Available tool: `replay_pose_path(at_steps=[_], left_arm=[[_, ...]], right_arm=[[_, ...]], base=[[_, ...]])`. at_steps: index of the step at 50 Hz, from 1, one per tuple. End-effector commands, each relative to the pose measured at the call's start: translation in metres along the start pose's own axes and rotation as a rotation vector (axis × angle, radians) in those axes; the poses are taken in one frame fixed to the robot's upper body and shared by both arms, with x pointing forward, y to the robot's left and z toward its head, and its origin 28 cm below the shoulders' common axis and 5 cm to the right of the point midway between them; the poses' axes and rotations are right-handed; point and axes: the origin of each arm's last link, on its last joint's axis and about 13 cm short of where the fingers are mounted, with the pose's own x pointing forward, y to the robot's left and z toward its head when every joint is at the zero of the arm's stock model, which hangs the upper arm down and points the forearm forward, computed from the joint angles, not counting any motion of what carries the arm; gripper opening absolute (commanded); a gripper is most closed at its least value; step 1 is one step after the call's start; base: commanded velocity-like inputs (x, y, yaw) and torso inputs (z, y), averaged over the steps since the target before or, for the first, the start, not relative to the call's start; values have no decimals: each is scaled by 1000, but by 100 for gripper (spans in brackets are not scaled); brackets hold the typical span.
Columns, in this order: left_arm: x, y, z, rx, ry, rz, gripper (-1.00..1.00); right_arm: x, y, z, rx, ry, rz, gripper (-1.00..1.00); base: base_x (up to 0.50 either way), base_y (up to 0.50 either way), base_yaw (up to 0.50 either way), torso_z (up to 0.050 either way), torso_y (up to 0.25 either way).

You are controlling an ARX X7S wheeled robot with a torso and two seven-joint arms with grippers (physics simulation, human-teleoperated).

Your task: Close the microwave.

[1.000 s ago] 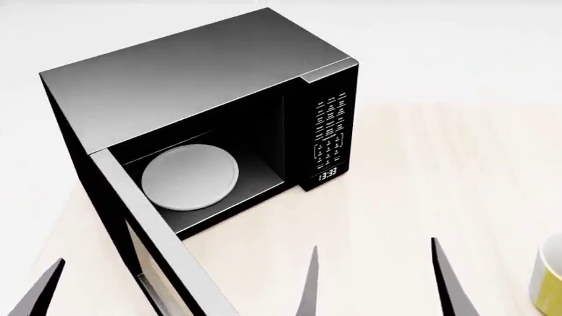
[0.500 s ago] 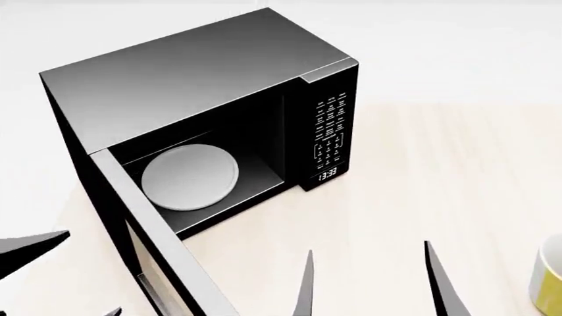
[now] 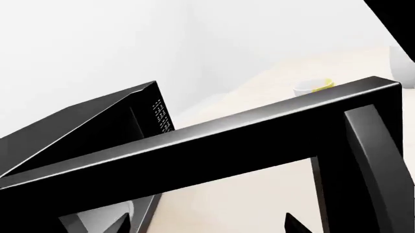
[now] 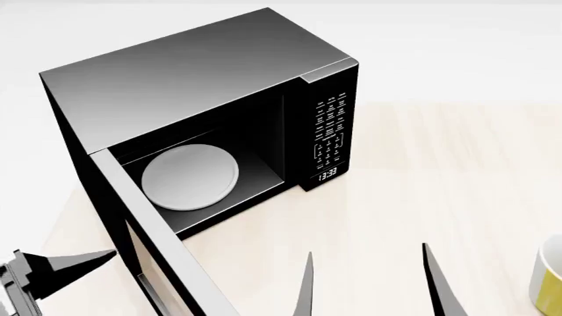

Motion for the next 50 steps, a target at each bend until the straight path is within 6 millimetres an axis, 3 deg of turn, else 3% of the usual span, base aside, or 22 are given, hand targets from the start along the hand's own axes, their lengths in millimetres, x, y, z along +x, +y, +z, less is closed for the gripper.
replay_pose_path(at_steps=[1, 24, 50], left_arm=[[19, -2, -7, 0, -50, 53, 100], [41, -10, -24, -23, -56, 44, 100], [64, -1, -30, -18, -62, 101, 100]], right_arm=[[0, -1, -1, -8, -1, 0, 100], [0, -1, -3, -1, 12, -8, 100], [-1, -2, -5, -1, 22, -13, 100]], base=[[0, 0, 0, 0, 0], [0, 0, 0, 0, 0], [0, 0, 0, 0, 0]])
